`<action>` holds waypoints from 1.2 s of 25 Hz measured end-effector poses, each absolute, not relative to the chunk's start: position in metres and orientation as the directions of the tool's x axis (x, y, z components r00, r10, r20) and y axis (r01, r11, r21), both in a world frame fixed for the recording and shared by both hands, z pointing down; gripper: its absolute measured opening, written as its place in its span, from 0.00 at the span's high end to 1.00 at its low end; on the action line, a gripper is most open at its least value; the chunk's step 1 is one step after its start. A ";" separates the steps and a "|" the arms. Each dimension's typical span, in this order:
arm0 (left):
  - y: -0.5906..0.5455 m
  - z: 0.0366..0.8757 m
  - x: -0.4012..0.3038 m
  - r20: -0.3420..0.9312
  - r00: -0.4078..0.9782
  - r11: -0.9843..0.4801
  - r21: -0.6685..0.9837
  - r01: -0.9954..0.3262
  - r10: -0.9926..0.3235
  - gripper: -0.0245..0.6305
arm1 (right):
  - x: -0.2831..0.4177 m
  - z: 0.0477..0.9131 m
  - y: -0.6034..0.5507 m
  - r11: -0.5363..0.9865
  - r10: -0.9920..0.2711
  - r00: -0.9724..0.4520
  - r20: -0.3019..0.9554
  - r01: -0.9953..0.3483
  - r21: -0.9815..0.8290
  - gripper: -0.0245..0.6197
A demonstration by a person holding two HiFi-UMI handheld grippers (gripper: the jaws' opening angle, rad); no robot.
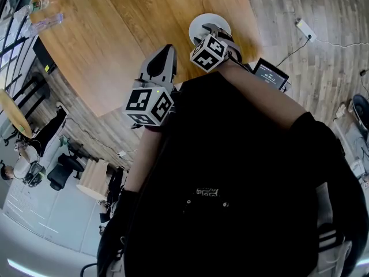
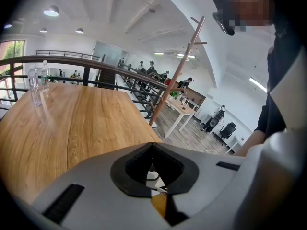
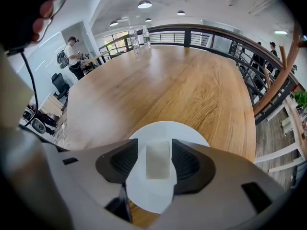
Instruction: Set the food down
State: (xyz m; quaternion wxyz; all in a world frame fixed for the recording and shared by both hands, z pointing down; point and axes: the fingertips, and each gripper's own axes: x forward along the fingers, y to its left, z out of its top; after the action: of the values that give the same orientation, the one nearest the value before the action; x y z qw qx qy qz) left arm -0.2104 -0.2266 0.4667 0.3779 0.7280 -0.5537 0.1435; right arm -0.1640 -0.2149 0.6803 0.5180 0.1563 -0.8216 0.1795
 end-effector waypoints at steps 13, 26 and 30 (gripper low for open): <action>-0.245 0.426 -0.215 0.539 0.359 -0.183 0.353 -0.918 -0.762 0.95 | -0.180 0.597 -0.263 0.841 -0.223 -0.512 0.829 -0.531 -0.101 0.64; -0.273 0.366 -0.229 0.394 0.403 -0.279 0.334 -0.900 -0.826 0.95 | -0.211 0.437 -0.306 0.805 -0.356 -0.759 0.545 -0.545 -0.233 0.92; -0.280 0.353 -0.230 0.364 0.409 -0.304 0.312 -0.900 -0.837 0.95 | -0.214 0.392 -0.309 0.792 -0.377 -0.821 0.428 -0.526 -0.312 0.92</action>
State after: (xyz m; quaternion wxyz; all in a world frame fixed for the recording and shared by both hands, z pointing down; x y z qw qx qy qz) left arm -0.2300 -0.2802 0.3534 0.2382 0.8049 -0.5395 0.0664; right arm -0.2136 -0.3087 0.3916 0.1747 0.2425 -0.9302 0.2130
